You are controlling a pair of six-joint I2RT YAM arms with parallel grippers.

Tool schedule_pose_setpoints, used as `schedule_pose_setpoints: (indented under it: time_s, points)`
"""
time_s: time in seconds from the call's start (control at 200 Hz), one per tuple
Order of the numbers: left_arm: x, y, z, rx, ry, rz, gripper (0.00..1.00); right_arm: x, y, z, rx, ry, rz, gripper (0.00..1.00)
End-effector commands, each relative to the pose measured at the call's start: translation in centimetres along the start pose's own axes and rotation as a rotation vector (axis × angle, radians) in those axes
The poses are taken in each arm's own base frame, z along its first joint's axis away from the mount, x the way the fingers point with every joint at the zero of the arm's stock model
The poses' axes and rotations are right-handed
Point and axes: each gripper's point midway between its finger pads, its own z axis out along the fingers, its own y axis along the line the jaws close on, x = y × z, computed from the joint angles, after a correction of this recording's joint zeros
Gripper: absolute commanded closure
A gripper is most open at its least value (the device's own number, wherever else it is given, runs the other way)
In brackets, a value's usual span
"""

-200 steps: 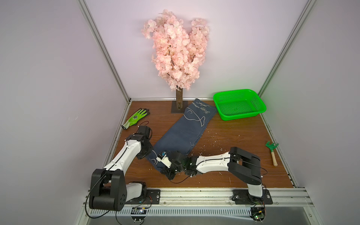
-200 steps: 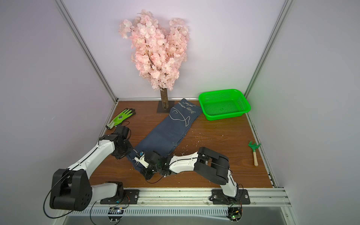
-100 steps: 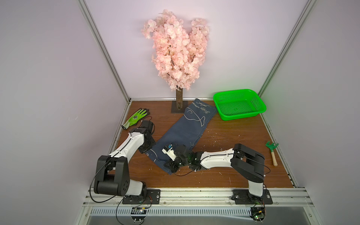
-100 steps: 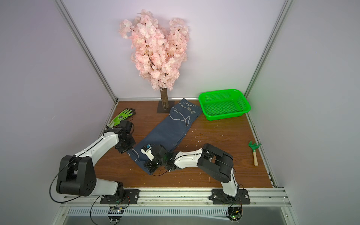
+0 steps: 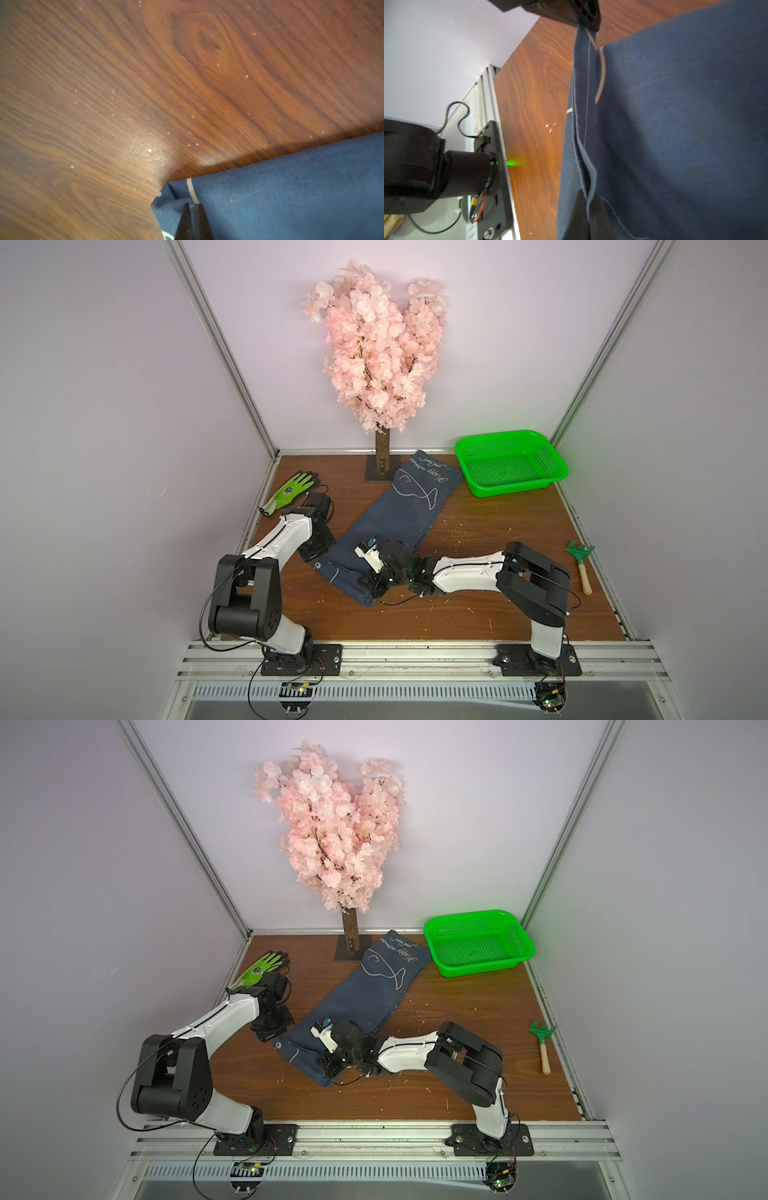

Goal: Roll up the pillowcase
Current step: Roll the pillowcase at the center of the board.

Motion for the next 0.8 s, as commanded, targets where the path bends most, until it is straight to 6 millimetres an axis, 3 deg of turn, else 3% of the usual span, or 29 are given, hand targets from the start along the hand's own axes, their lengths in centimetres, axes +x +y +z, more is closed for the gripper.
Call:
schedule_pose_setpoints:
  time_s: [0.0, 0.155, 0.31, 0.57, 0.696, 0.796]
  points:
    - [-0.9, -0.7, 0.1, 0.005, -0.028, 0.015, 0.97, 0.1, 0.0, -0.3, 0.009, 0.014, -0.031, 1.00]
    - [-1.0, -1.4, 0.8, 0.018, -0.020, 0.029, 0.92, 0.7, -1.3, -0.2, 0.051, 0.023, -0.040, 1.00]
    - [-1.4, -2.0, 1.3, 0.015, -0.017, 0.044, 0.79, 1.5, -1.9, 0.3, 0.072, 0.047, -0.046, 0.98]
    - [-3.6, -2.4, -2.2, 0.042, -0.109, 0.073, 0.46, 2.5, -3.3, 0.6, 0.126, 0.069, -0.057, 0.94]
    - [-2.5, -1.6, -3.9, 0.073, -0.109, 0.063, 0.43, 2.7, -3.5, 0.5, 0.136, 0.070, -0.055, 0.93]
    - [0.3, -0.4, -3.9, 0.112, -0.068, 0.037, 0.42, 2.7, -3.6, 0.4, 0.137, 0.065, -0.056, 0.91]
